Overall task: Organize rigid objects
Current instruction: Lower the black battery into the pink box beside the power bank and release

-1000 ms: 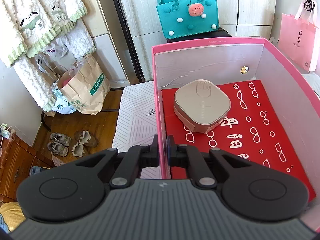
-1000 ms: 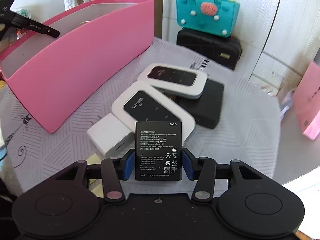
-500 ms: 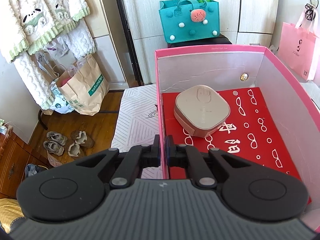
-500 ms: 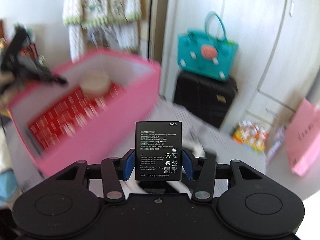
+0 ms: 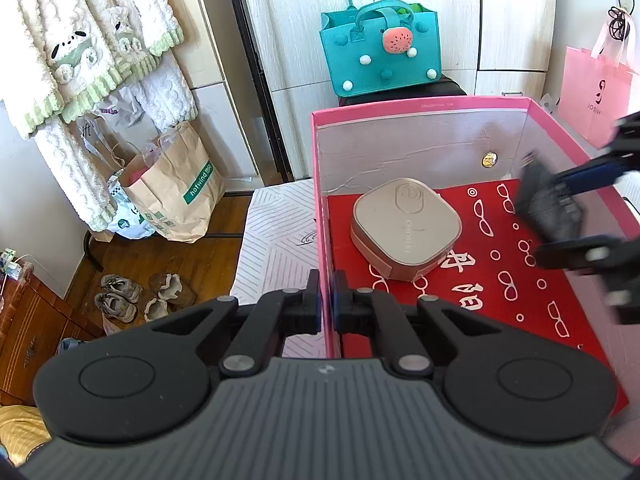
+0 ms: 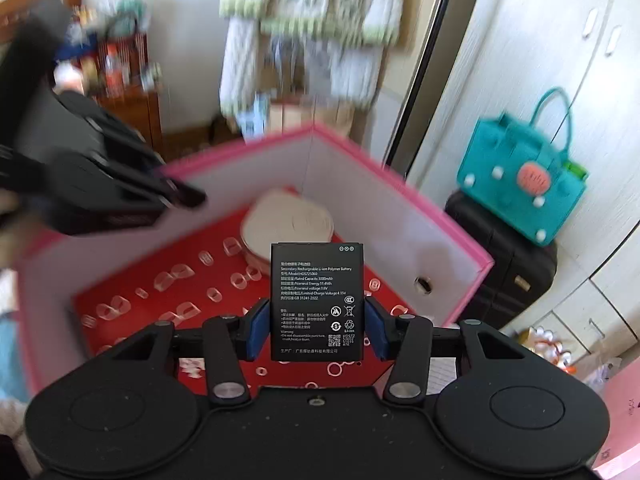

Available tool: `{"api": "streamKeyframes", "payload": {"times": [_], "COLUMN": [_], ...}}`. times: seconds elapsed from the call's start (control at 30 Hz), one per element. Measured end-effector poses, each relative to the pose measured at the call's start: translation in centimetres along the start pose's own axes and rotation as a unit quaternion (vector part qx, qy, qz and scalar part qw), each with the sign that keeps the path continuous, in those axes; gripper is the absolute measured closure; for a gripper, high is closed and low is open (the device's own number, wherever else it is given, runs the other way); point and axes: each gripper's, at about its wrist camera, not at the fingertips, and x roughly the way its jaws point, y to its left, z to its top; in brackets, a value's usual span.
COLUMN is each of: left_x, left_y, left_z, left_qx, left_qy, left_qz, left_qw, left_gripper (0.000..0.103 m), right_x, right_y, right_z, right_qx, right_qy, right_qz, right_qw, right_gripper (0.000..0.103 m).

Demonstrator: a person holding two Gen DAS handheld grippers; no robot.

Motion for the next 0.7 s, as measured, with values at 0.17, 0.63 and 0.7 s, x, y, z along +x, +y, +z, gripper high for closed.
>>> {"api": "streamKeyframes", "payload": {"times": [0.17,0.63,0.7], "left_x": [0.0,-0.4,-0.5], "left_y": [0.2,0.1,0.1], "left_z": [0.1,-0.1,-0.2], "left_qx": [-0.005,-0.009,-0.009], "left_qy": [-0.001,-0.01,-0.01], "left_qz": [-0.006,-0.013,-0.015], "left_qw": [1.0,0.9998,0.9998], "left_gripper": [0.099,0.098,0.098], "right_x": [2.9,8.1,7.0], "right_y": [0.2,0.6,0.6], "right_z": [1.4,4.0,4.3], "right_qx": [-0.063,-0.107,-0.095], "right_qy": [0.038,0.131,0.107], "right_qz": [-0.027,-0.051,-0.058], "right_qw": [0.997,0.984,0.988], "right_gripper": [0.049,0.047,0.042]}}
